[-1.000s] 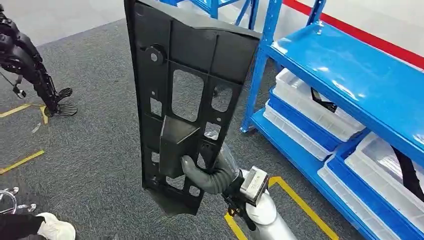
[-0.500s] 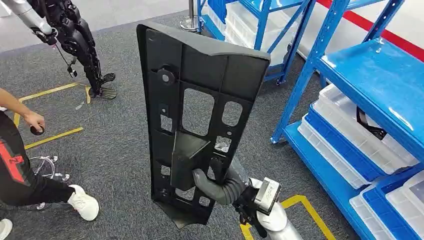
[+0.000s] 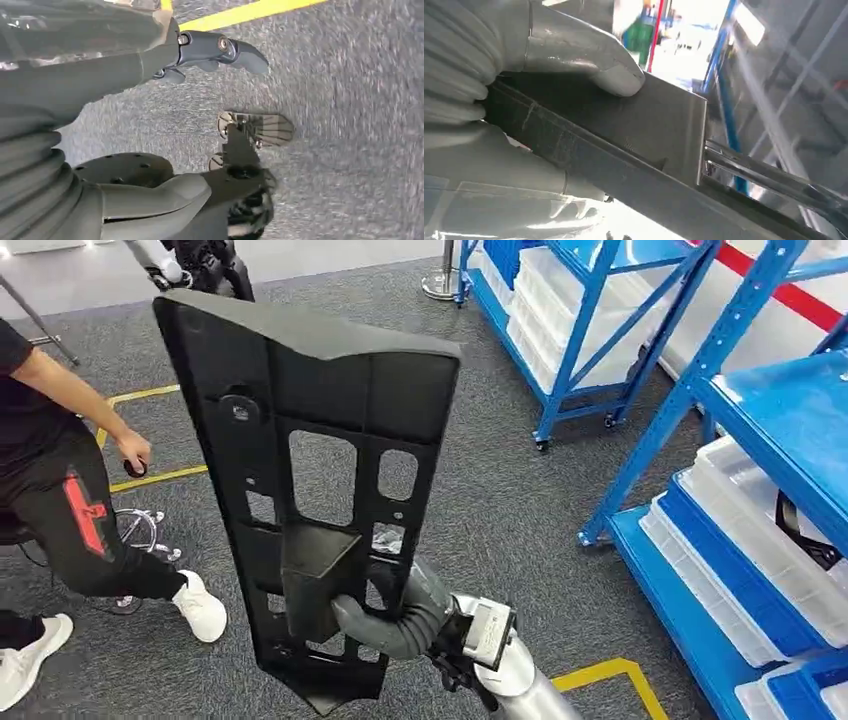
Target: Take the parts from the cabinet and place them on the table.
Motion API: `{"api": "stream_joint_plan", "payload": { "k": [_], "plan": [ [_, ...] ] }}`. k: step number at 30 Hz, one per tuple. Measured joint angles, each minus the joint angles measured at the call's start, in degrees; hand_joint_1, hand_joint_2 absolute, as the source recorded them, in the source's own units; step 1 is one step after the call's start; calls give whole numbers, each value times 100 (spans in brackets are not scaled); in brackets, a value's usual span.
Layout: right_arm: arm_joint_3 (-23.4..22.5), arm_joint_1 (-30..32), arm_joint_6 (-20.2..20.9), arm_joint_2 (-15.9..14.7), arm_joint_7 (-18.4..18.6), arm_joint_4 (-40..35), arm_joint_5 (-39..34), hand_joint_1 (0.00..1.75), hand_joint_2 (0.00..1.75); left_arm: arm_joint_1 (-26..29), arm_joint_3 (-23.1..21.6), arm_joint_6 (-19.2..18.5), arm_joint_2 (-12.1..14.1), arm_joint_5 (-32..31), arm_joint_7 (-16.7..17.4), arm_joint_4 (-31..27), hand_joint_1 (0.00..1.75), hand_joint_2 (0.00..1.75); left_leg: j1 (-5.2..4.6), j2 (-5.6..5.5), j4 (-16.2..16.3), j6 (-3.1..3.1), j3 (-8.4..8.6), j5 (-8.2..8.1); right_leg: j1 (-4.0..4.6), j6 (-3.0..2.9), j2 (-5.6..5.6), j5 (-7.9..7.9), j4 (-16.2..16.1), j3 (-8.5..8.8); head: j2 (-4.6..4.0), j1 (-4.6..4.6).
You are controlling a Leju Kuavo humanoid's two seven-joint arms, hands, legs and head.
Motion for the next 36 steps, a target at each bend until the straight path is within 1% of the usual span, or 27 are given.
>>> {"api": "stream_joint_plan", "payload": {
  "k": [2, 3, 4, 5, 6, 8, 9, 10, 12, 13, 14, 15, 17, 18, 20, 21, 23, 24, 25, 27, 28, 29, 30, 33, 34, 35, 36],
  "plan": [
    [83, -82, 114, 79, -41, 85, -39, 175, 175, 15, 33, 87, -4, 31, 164, 0, 0, 175, -40, -153, -12, 56, -34, 5, -25, 48, -137, -9, -26, 33, 0, 0],
    [111, -122, 194, 135, -46, 92, -48, 175, 175, 16, 59, 168, -15, 89, 242, 0, 0, 175, -4, -238, -82, 112, 33, 48, -5, 95, -155, -50, -7, 34, 0, -2],
    [122, -184, 264, 149, -41, 105, -57, 175, 175, 28, 85, 258, -64, 164, 286, 0, 0, 175, 23, -284, -104, 142, 48, 69, -44, 105, 183, -123, 115, -7, 0, 0],
    [157, -240, 378, 177, -37, 116, -94, 175, 175, 6, 136, 374, -63, 230, 312, -2, 0, 175, 36, -329, -109, 184, 51, 87, -47, 62, 448, -283, 421, -139, 0, -2],
    [192, -298, 520, 177, 0, 140, -144, 175, 175, -21, 203, 534, -96, 313, 312, -2, 0, 175, 42, -414, -109, 200, 45, 90, -60, 22, 581, -485, 905, -370, 0, 18],
    [271, -375, 737, 190, 90, 249, -271, 175, 175, -25, 297, 737, -164, 387, 286, -7, 0, 175, 41, -602, -105, 202, 28, 91, -65, 18, 640, -765, 1805, -838, 0, 17],
    [301, -431, 806, 212, 101, 318, -338, 175, 175, -16, 341, 822, -205, 428, 255, -7, 0, 175, 41, -695, -103, 201, 29, 92, -65, 53, 643, -740, 1894, -912, 0, 13],
    [323, -518, 841, 243, 112, 385, -409, 175, 175, -5, 369, 877, -230, 430, 229, -7, 0, 175, 42, -775, -99, 199, 32, 94, -66, 109, 648, -616, 1697, -844, 0, 15],
    [376, -721, 881, 315, 133, 492, -507, 175, 175, 4, 415, 900, -278, 422, 168, -7, 0, 175, 59, -955, -79, 178, 42, 97, -103, 237, 747, -158, 712, -405, 0, 15],
    [398, -800, 881, 339, 136, 535, -518, 175, 175, 3, 426, 870, -284, 413, 146, -7, 0, 175, 69, -1040, -64, 148, 25, 92, -142, 279, 997, 41, 209, -176, 0, 15],
    [417, -856, 881, 356, 138, 583, -527, 175, 175, -2, 433, 837, -277, 394, 129, -7, 0, 175, 39, -1120, -13, 100, -6, 76, -149, 232, 1147, 56, 72, -121, 0, 13],
    [431, -883, 881, 363, 149, 607, -531, 175, 175, 7, 435, 789, -278, 374, 115, -9, 0, 175, 49, -1159, -26, 63, -40, 95, -138, 181, 1028, 79, 74, -110, 0, 15],
    [459, -923, 865, 404, 151, 649, -553, 175, 175, 58, 441, 730, -271, 350, 116, -9, 0, 175, 88, -1244, -73, -15, -63, 139, -85, 112, 960, 94, 86, -122, 0, 20],
    [481, -960, 854, 448, 151, 660, -555, 175, 175, 82, 444, 686, -260, 332, 118, -4, 0, 175, 89, -1310, -70, -49, -82, 140, -128, 61, 893, 126, 46, -117, 0, 13],
    [503, -1023, 804, 498, 149, 660, -573, 175, 175, 87, 444, 660, -262, 319, 135, -4, 0, 175, 40, -632, 261, -82, -229, -100, -158, -47, 756, 135, 28, -105, 0, -24],
    [503, -1027, 778, 498, 149, 660, -577, 175, 175, 67, 444, 649, -262, 317, 146, -4, 0, 175, 57, -473, 699, -106, -442, -335, -136, -75, 664, 121, 28, -105, 0, -24],
    [503, -1014, 734, 472, 151, 669, -577, 175, 175, 61, 444, 645, -273, 312, 159, -4, 0, 175, 89, -404, 1588, -136, -884, -686, -95, -99, 474, 105, 29, -109, 0, -24],
    [503, -1007, 719, 465, 151, 671, -577, 175, 175, 75, 444, 649, -275, 315, 170, -4, 0, 175, 102, -396, 1789, -145, -989, -701, -90, -103, 386, 100, 29, -110, 0, -22],
    [507, -1007, 697, 465, 151, 671, -577, 175, 175, 89, 444, 656, -275, 321, 170, -4, 0, 175, 113, -384, 1695, -153, -947, -594, -88, -106, 312, 95, 30, -108, 0, -24],
    [507, -1010, 667, 465, 151, 671, -577, 175, 175, 90, 452, 669, -275, 328, 159, -4, 0, 175, 127, -288, 815, -149, -481, -140, -87, -111, 165, 79, 30, -94, 0, -22],
    [507, -1011, 649, 465, 151, 671, -570, 175, 175, 88, 459, 651, -273, 328, 135, -7, 0, 175, 127, -120, 250, -135, -156, 69, -86, -93, 105, 66, 30, -77, 0, -24],
    [507, -1011, 636, 465, 151, 669, -559, 175, 175, 76, 468, 623, -275, 337, 100, -9, 0, 175, 60, 126, 22, -109, -29, -1, -27, -55, 56, 43, 30, -64, 0, -24],
    [505, -1019, 618, 461, 153, 669, -538, 175, 175, 66, 468, 593, -275, 354, 61, -11, 0, 175, 57, 68, -7, -63, -39, 39, 7, -28, 5, 28, 33, -72, 0, 2],
    [505, -1014, 603, 483, 153, 666, -476, 175, 175, 76, 472, 557, -273, 365, 0, -9, 0, 175, -1, -127, 0, 23, -84, 33, -26, 49, -157, 20, 2, -25, 0, -2],
    [503, -1015, 592, 509, 153, 660, -474, 175, 175, 81, 474, 557, -273, 365, -9, -9, 0, 175, 27, -211, -62, 77, -41, 68, -14, 111, -190, -16, 8, 22, 0, 0],
    [496, -1025, 579, 518, 153, 640, -472, 175, 175, 93, 474, 540, -275, 374, -27, -11, 0, 175, 65, -262, -96, 103, 2, 90, -55, 114, 59, -117, 130, -37, 0, 7],
    [496, -1034, 579, 518, 149, 636, -470, 175, 175, 71, 481, 514, -262, 380, -46, -11, 0, 175, 78, -331, -99, 126, 1, 103, -64, 78, 341, -295, 497, -207, 0, 2]
  ]
}}
